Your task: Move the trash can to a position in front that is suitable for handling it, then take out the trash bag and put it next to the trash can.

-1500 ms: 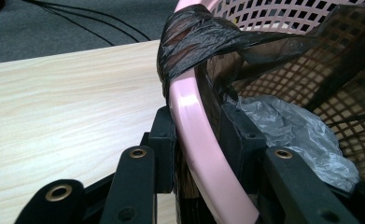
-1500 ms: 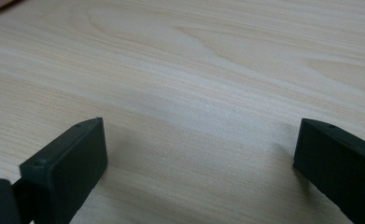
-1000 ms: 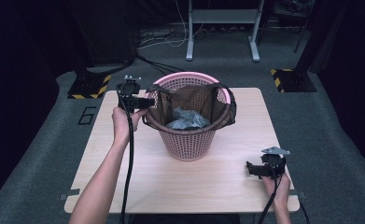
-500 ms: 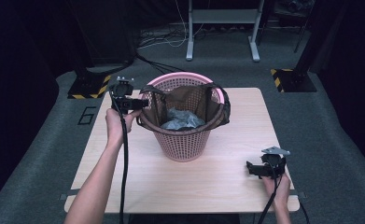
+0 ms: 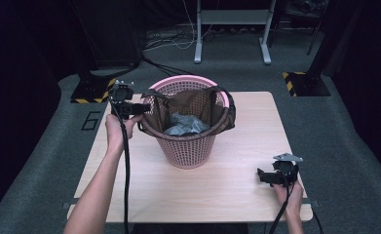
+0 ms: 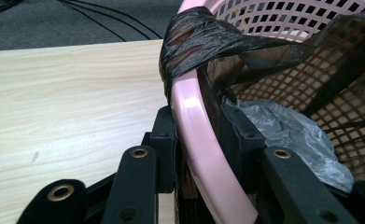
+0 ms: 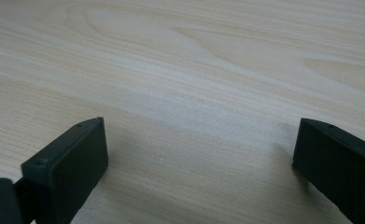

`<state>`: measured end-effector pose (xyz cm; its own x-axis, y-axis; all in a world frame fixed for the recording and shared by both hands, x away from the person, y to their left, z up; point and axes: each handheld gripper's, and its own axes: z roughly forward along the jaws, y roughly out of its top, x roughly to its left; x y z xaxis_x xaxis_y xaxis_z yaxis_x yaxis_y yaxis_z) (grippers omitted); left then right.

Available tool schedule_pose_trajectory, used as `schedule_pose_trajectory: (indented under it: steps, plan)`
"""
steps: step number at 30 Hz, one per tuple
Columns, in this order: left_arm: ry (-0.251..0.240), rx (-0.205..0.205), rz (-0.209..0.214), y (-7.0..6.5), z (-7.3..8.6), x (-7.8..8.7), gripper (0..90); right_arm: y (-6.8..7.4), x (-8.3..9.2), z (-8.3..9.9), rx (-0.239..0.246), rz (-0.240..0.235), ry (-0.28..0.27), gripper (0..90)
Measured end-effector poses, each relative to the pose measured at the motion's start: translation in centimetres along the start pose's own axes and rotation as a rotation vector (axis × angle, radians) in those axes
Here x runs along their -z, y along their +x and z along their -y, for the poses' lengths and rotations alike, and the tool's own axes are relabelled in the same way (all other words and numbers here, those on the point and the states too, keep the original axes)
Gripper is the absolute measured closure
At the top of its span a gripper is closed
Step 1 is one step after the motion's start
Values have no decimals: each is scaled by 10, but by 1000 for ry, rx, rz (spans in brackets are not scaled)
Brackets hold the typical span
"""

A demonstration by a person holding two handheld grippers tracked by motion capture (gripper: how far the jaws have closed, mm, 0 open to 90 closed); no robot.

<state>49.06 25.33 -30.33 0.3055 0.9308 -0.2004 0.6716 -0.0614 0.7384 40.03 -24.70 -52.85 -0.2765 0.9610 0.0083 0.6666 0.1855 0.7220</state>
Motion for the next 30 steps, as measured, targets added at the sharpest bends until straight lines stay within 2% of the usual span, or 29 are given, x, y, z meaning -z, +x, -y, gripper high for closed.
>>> schedule_pose_trajectory:
  steps: [2,3,5,7,12,20,24,25,28,30]
  plan:
    - [-3,-4,-3,0,0,0,671,0,0,0,0,0,0,22]
    - [-11,-2,-10,0,0,1,634,0,0,0,-1,0,0,21]
    - [-25,9,0,2,0,4,475,0,0,0,-1,0,0,22]
    - [-27,10,14,2,0,5,373,0,0,0,-1,0,0,22]
    - [-39,-4,35,2,0,11,232,0,0,0,-1,0,0,22]
    - [-49,-6,56,5,-3,13,181,0,0,0,-2,0,0,25]
    - [-35,-16,72,10,-1,10,168,1,2,1,-5,9,-2,48]
    - [-37,-9,82,12,-1,9,167,0,2,0,-7,2,4,49]
    - [-37,-7,88,17,-1,4,164,-2,5,-5,-65,-84,2,67]
    - [-23,-9,86,19,-2,0,162,1,8,-13,-60,-115,4,82]
